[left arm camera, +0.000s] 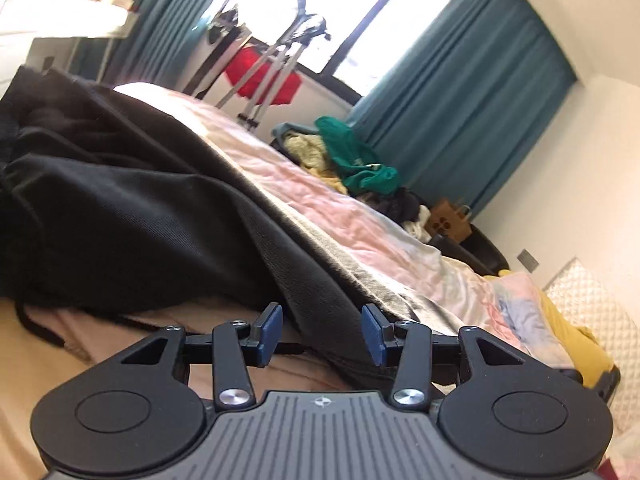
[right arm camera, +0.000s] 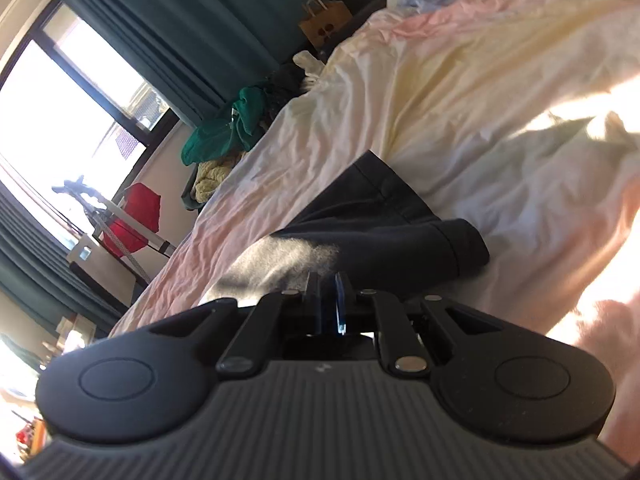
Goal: Fold clothes
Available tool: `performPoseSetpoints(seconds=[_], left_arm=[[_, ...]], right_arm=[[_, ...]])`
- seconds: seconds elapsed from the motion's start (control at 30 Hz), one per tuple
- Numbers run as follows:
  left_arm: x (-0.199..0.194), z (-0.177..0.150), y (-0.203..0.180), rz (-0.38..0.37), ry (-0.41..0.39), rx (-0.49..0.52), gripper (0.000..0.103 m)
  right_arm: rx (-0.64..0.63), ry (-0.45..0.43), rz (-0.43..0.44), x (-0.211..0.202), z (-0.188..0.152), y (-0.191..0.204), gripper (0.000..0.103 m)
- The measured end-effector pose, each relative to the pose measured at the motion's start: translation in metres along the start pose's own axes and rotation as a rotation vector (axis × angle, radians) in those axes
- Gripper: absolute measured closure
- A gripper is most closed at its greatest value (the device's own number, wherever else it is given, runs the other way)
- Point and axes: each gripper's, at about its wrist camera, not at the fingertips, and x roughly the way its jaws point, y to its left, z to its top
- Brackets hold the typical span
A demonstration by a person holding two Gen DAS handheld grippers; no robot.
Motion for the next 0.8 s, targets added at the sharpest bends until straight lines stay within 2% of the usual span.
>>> performPoseSetpoints(seconds=[0.17, 0.23, 0.3, 0.33, 0.37, 0.4, 0.5, 0.53, 0.57, 0.6, 0.63, 0.73, 0.8], left_arm=[[0.002, 0.014, 0.013, 0.088, 0.01, -0.025, 0.054], [0.005, 0.016, 0.014, 0.097, 0.011, -0.031, 0.054], [0.008, 0.017, 0.011, 0.095, 0.006, -0.032, 0.054], [0.01, 0.018, 0.01, 0.094, 0.004, -0.032, 0.054], [0.012, 0.019, 0.008, 0.092, 0.001, -0.033, 0.054], [0.013, 0.018, 0.006, 0.09, 0.001, -0.029, 0.054], [0.02, 0.015, 0.002, 0.09, 0.013, -0.004, 0.054], [0.023, 0.014, 0.0, 0.094, 0.013, 0.005, 0.054], [0.025, 0.014, -0.002, 0.101, 0.01, 0.015, 0.054], [0.027, 0.014, -0.004, 0.108, 0.006, 0.025, 0.054], [0.028, 0.014, -0.006, 0.113, 0.002, 0.037, 0.054], [0.026, 0.016, -0.008, 0.106, -0.002, 0.045, 0.054], [0.025, 0.017, -0.008, 0.094, -0.008, 0.04, 0.054]], right_arm=[[0.12, 0.083, 0.04, 0.008, -0.005, -0.01, 0.088], [0.179, 0.095, 0.079, 0.011, -0.007, -0.015, 0.079], [0.252, 0.089, 0.12, 0.013, -0.008, -0.023, 0.056], [0.291, 0.08, 0.138, 0.014, -0.008, -0.028, 0.048], [0.326, 0.072, 0.154, 0.016, -0.008, -0.032, 0.035], [0.347, 0.068, 0.161, 0.018, -0.007, -0.033, 0.031], [0.409, 0.054, 0.184, 0.027, -0.004, -0.037, 0.03], [0.422, 0.049, 0.188, 0.03, -0.002, -0.038, 0.031], [0.397, 0.047, 0.179, 0.036, 0.0, -0.036, 0.04], [0.368, 0.043, 0.166, 0.042, 0.002, -0.032, 0.083], [0.315, 0.029, 0.135, 0.045, 0.007, -0.025, 0.099], [0.108, -0.08, 0.081, 0.041, 0.023, 0.014, 0.098], [-0.009, -0.15, 0.086, 0.041, 0.037, 0.046, 0.098]])
